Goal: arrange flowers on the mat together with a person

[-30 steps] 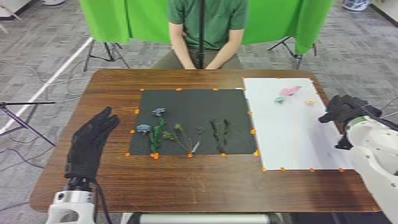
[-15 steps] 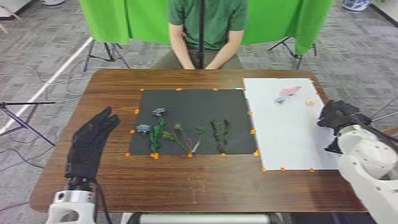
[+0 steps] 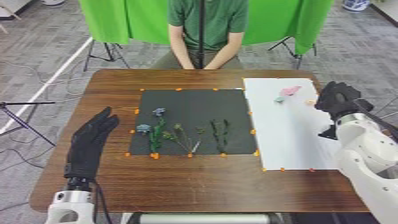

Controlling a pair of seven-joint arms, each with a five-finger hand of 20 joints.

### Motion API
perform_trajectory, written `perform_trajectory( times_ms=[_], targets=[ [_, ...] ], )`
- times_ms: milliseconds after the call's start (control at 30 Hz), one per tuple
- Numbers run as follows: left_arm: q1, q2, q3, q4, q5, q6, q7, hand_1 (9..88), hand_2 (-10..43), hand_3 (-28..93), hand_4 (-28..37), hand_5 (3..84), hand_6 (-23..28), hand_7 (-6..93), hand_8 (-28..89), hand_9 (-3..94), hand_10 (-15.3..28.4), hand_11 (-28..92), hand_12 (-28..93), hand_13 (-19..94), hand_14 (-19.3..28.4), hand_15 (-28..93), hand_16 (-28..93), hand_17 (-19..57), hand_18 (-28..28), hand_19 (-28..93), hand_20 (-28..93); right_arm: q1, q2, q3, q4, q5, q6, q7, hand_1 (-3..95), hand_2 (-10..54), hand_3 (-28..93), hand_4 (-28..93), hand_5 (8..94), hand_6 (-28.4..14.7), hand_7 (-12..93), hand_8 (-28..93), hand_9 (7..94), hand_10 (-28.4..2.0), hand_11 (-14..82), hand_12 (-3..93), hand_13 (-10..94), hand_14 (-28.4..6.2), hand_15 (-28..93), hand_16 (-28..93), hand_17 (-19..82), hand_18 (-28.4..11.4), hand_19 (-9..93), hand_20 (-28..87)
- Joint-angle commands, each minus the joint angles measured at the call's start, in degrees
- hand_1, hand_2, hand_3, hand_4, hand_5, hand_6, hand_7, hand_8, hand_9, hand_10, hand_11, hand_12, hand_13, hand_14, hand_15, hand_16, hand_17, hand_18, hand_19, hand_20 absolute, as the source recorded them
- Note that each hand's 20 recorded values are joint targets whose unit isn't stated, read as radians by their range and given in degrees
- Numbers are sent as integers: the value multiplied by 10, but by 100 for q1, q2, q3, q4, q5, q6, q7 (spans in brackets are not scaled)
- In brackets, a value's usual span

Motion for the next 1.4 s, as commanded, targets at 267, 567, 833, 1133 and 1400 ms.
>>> perform_trajectory(
  times_ms=[267,567,833,1133,1400],
  targets=[
    [133,5,-189,-22,-16,88,-61,229,-42,671,-245,440,30,76,-60,436,125,109,121,325,140,89,1,60,91,15,157,2205,-1724,-3139,-576,9,-410,-1138,660,-95,533,-248,869,36,178,57,937,-70,134,278,937,6,583,182,644,-119,932,403],
    [114,38,-109,17,-50,142,-11,228,-42,671,-248,439,29,76,-60,435,124,109,122,326,141,89,1,60,91,15,157,2899,-2456,-4404,308,-326,-838,-1636,652,-95,544,-253,863,39,179,56,937,-70,112,286,937,8,601,188,639,-126,932,452],
    [-30,85,19,71,-37,85,-34,223,-41,674,-254,439,29,74,-60,436,125,108,121,327,141,89,0,60,90,15,157,3212,-2702,-4755,917,-603,-783,-1733,647,-95,552,-255,855,44,183,49,937,-69,101,290,937,10,624,202,631,-132,932,503],
    [-44,72,86,77,-25,78,-38,223,-41,673,-253,438,29,75,-59,436,124,108,122,326,141,89,0,60,89,15,156,3253,-2733,-4848,1234,-1026,-910,-1834,619,-95,564,-253,826,55,180,30,926,-65,46,307,937,10,615,215,624,-133,932,521],
    [-40,41,80,85,-20,56,-36,223,-41,674,-251,439,29,75,-60,436,125,108,122,327,142,89,1,60,90,15,156,3207,-2712,-4873,1400,-1128,-914,-1824,611,-95,566,-253,817,57,175,23,915,-66,35,296,937,10,609,217,621,-132,932,525]
  ],
)
